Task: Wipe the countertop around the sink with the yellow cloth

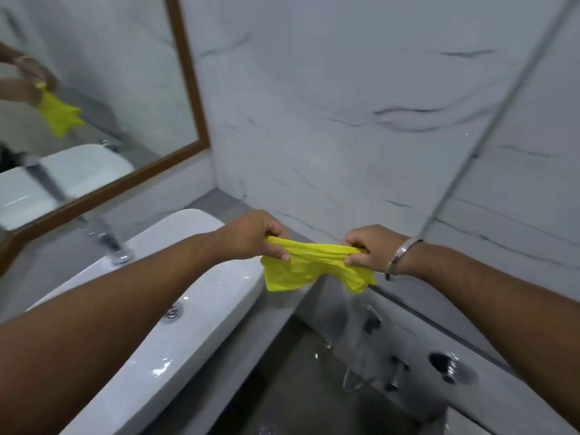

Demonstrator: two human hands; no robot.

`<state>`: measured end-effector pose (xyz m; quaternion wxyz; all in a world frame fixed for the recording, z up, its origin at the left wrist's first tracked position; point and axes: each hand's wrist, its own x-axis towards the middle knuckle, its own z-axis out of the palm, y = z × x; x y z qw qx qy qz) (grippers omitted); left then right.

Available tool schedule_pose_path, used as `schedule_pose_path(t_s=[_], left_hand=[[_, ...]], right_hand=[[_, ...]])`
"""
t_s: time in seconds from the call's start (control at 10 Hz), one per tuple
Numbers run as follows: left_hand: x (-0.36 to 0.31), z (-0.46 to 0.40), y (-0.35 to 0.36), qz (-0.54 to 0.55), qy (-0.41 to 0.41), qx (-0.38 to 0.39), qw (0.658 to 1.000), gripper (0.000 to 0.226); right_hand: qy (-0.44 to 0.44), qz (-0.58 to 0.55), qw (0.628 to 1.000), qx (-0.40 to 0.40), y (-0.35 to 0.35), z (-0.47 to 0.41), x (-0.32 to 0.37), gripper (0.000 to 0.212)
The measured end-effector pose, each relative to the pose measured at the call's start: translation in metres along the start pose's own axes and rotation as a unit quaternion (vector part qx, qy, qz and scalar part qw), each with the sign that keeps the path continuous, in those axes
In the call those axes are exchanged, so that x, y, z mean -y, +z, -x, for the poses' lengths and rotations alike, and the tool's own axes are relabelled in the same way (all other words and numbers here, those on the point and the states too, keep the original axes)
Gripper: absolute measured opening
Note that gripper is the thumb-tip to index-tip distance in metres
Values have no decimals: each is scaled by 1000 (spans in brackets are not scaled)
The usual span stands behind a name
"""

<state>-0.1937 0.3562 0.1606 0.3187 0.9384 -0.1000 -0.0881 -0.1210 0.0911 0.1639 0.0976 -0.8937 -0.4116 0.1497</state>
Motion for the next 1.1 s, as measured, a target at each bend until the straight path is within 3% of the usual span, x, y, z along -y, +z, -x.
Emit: schedule_pose_path(t_s=[0.2, 0.3, 0.4, 0.5, 0.6, 0.7, 0.8, 0.9, 1.0, 1.1], left_hand=[[-107, -99, 107, 49, 110, 99, 988, 20], [-140, -155, 175, 95, 89, 174, 976, 22], [-152, -193, 215, 84, 67, 223, 969, 18], [-162, -249, 260, -19, 87, 212, 973, 13], [-159, -290, 292, -107, 96, 174, 974, 16], [-142, -343, 336, -205, 67, 107, 971, 19], [-131, -352, 353, -241, 31, 75, 967, 22], [-124, -345, 357, -258, 14, 18, 966, 25], [-134, -337, 340, -255, 6, -37, 966, 30], [-145, -306, 319, -289, 34, -99, 952, 49]], right_hand=[[150, -140, 978, -43, 9, 146, -134, 27], [236, -292, 925, -57, 37, 205, -205, 10], [291, -353, 888, -48, 60, 222, -244, 13], [346, -363, 862, -72, 88, 218, -294, 10], [369, -339, 858, -113, 108, 203, -329, 13], [399, -261, 855, -206, 138, 174, -371, 20], [398, -214, 859, -240, 149, 161, -380, 19], [419, -87, 875, -226, 166, 150, -377, 23], [430, -9, 866, -256, 160, 150, -361, 30], [400, 101, 863, -292, 152, 160, -323, 46]])
